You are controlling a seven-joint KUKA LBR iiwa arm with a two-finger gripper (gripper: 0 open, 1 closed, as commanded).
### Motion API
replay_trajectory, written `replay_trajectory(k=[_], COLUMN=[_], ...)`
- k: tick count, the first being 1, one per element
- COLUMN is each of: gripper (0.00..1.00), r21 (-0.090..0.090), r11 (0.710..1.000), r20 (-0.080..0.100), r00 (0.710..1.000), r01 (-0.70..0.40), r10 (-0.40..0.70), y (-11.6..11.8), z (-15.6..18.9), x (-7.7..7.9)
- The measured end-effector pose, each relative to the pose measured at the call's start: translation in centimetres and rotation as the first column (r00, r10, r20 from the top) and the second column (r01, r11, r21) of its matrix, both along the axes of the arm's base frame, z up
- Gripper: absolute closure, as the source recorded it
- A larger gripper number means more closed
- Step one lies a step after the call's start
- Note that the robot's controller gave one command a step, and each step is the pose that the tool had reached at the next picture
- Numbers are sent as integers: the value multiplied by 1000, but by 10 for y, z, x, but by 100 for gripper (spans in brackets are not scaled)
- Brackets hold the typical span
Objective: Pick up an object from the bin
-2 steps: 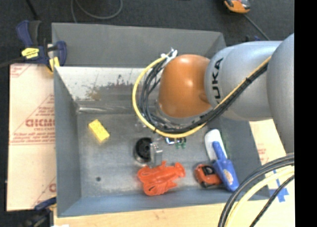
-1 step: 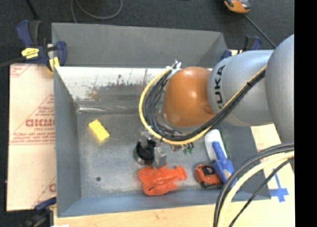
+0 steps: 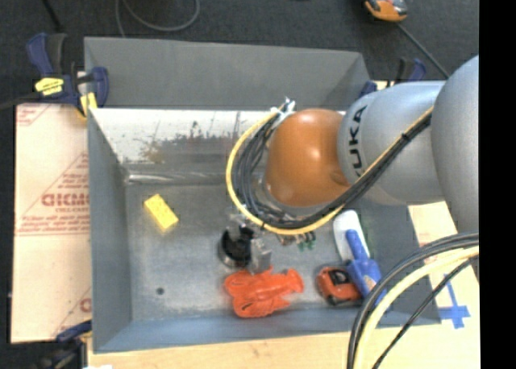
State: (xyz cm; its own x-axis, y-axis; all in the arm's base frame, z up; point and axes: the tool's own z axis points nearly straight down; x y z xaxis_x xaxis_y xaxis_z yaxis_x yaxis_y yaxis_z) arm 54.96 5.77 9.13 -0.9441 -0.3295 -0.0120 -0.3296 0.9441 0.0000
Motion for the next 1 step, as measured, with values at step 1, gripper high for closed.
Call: replay_trajectory(k=[1], gripper=[100], r21=[-3], r11=[1000], r20=[-9], r00=[1000], r01=[-19], r10=[19], y=[23], z=[127], x=[-11])
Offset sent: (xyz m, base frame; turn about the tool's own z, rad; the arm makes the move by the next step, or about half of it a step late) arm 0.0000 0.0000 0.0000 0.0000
